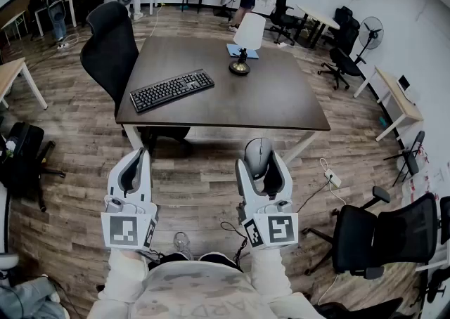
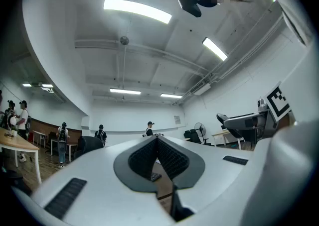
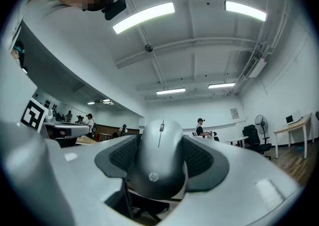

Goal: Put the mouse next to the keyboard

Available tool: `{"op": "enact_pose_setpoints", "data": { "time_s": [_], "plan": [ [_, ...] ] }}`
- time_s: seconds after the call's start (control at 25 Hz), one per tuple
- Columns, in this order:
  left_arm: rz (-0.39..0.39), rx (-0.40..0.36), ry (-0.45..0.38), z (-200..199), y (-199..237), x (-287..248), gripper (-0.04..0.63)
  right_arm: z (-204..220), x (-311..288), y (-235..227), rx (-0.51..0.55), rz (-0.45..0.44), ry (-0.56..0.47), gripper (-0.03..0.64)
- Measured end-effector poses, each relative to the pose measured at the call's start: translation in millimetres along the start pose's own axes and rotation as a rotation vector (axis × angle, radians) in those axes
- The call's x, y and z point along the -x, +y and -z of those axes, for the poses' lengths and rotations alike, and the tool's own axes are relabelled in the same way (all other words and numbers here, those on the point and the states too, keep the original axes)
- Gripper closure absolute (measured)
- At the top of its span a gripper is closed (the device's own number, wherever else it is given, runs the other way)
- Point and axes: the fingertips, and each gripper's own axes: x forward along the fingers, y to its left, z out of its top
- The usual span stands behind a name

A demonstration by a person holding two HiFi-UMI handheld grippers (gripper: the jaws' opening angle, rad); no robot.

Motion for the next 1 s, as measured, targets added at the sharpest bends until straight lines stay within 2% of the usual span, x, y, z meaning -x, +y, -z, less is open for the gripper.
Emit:
{"op": "enact_pose_setpoints", "data": {
  "time_s": [0.44,0.76,1.0],
  "plan": [
    [0.014,0.002,0.006,11,11,-32,0.589,11,-29,-11,0.0,0.016,0.002,0.314],
    [0.023,0.0,0.003,24,37,-68,0.589,27,-71,-16,-0.05,0.027,-0.004,0.316],
    [0.045,-0.003,-0.008,29,53,-85,0.589,34,-93,-10,-0.04,0.044,-0.003,0.316]
  ]
}}
